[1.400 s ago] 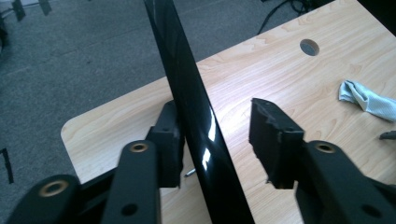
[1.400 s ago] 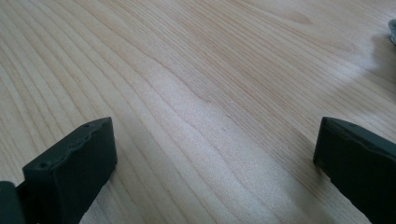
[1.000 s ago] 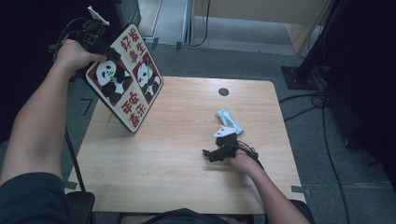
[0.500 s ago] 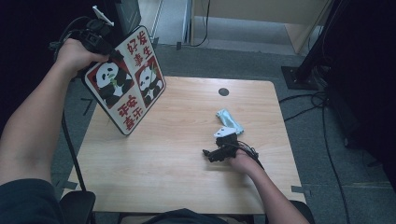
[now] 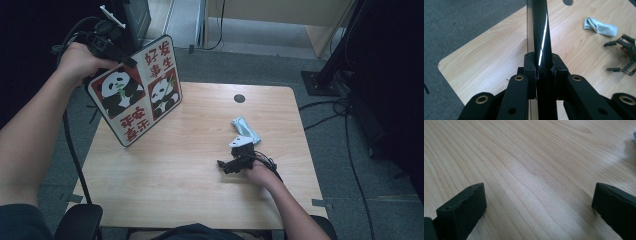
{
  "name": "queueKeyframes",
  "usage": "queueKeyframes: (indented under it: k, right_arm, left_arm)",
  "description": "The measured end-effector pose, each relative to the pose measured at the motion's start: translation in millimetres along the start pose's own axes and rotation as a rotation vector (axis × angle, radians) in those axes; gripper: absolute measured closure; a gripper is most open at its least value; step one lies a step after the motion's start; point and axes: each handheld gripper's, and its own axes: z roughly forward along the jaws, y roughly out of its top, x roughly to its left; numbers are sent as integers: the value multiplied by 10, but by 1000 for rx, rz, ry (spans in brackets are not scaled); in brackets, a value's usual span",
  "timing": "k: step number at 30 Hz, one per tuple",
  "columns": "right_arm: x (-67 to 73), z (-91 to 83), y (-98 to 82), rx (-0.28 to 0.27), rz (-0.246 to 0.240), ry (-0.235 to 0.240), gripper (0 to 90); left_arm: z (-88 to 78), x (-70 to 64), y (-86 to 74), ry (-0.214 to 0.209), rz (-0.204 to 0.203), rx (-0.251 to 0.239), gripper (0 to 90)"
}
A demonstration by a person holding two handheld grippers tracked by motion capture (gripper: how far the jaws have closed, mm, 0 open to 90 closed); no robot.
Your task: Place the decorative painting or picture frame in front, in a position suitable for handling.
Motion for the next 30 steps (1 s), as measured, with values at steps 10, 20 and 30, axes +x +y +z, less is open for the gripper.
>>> queueKeyframes:
  k: [10, 20, 30]
  right_arm:
    - [-1, -2, -2, -1, 0, -1, 0]
    - [-1, -6, -5, 0, 2, -1, 0]
    - [-6, 1, 3, 2, 1, 0, 0]
  left_arm:
    - [-52, -377, -45, -37, 46, -23, 790]
    - [-47, -756, -27, -79, 110, -37, 790]
    - [93, -1012, -110, -179, 136, -19, 790]
